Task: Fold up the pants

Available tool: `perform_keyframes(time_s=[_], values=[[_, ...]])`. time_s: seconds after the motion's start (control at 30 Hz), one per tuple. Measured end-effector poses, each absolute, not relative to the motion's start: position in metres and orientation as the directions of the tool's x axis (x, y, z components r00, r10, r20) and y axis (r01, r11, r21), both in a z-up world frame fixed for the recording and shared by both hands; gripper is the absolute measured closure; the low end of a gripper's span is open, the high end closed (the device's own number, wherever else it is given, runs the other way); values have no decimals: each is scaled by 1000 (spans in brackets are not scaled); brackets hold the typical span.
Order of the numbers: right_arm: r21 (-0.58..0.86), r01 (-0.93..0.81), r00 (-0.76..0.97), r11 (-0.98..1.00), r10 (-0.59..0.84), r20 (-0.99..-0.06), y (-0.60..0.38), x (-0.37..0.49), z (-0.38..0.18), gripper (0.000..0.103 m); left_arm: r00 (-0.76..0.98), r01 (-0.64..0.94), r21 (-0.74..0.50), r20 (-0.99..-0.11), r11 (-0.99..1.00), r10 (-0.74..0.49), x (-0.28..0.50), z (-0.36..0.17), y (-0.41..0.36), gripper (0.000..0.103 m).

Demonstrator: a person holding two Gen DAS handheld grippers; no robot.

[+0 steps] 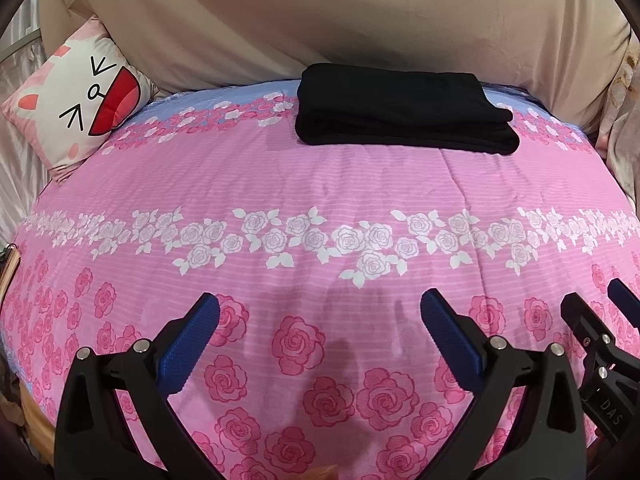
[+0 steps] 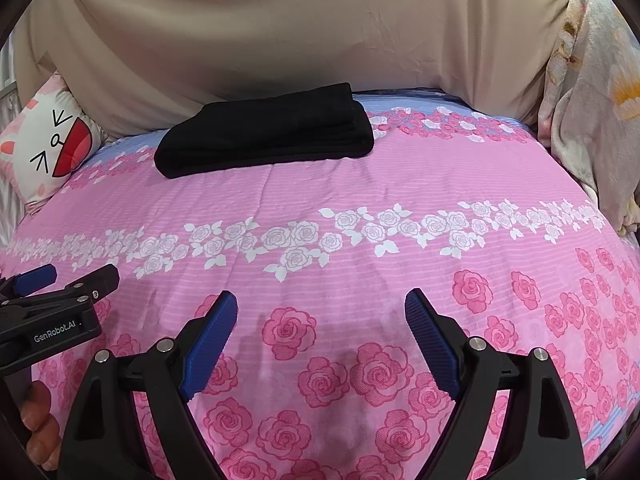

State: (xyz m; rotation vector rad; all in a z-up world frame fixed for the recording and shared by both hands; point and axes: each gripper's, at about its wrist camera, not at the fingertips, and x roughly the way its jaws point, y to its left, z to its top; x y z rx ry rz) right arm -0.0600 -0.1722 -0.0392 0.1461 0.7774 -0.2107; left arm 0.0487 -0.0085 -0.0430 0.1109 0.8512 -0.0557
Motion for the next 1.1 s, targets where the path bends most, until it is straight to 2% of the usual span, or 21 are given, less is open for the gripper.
perform_keyframes(time_s=[1.1], values=[[51,253,688,966,-142,-712,-168,-59,-42,19,654,104,78,-757,991,-9,51,-45,-10,5]])
